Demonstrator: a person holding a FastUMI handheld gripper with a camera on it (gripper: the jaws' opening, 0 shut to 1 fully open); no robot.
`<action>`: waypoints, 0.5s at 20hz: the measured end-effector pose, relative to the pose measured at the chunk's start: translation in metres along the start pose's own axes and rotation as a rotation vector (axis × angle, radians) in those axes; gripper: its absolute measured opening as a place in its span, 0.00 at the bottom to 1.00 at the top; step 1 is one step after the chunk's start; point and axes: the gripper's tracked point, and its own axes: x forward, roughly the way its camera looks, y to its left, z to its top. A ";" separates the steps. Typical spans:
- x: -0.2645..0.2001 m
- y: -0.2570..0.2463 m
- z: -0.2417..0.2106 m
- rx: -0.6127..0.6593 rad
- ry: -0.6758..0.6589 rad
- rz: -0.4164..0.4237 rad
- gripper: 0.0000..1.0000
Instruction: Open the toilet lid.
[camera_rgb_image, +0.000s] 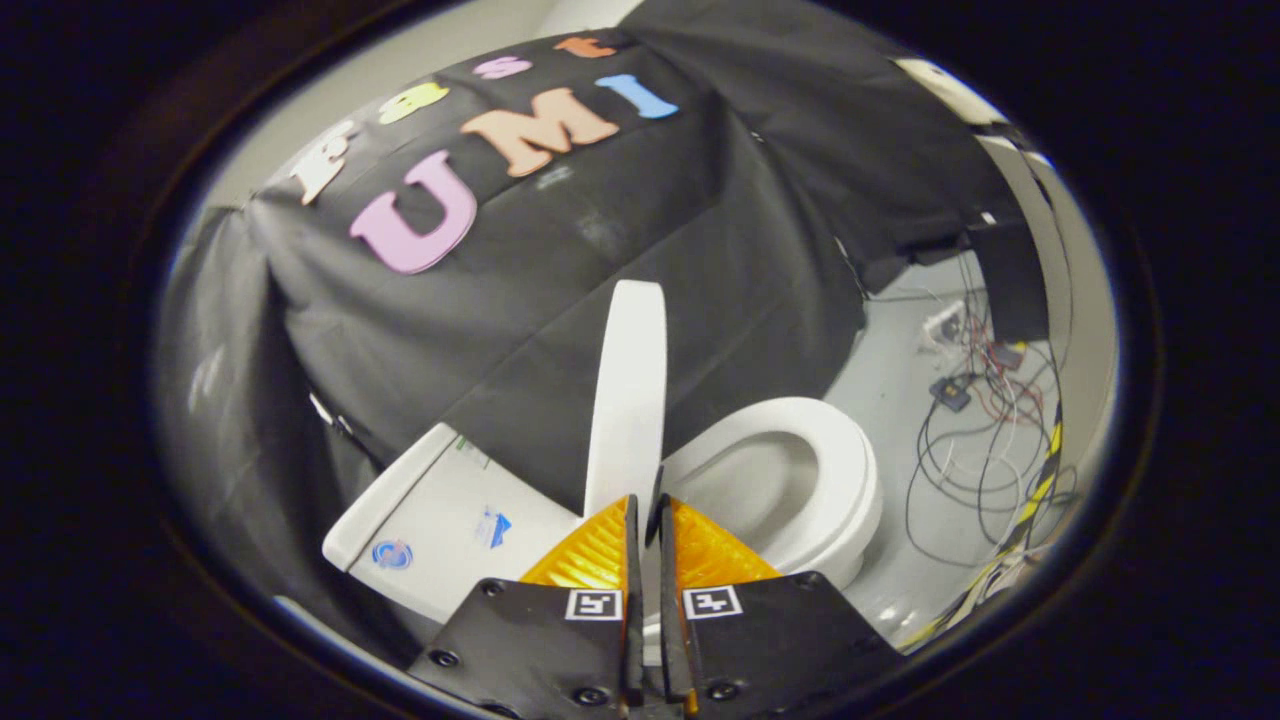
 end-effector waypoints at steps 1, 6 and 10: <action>-0.002 0.010 0.002 -0.012 -0.005 0.022 0.08; 0.001 0.054 0.002 -0.132 -0.012 0.114 0.09; 0.000 0.089 0.004 -0.159 -0.027 0.188 0.12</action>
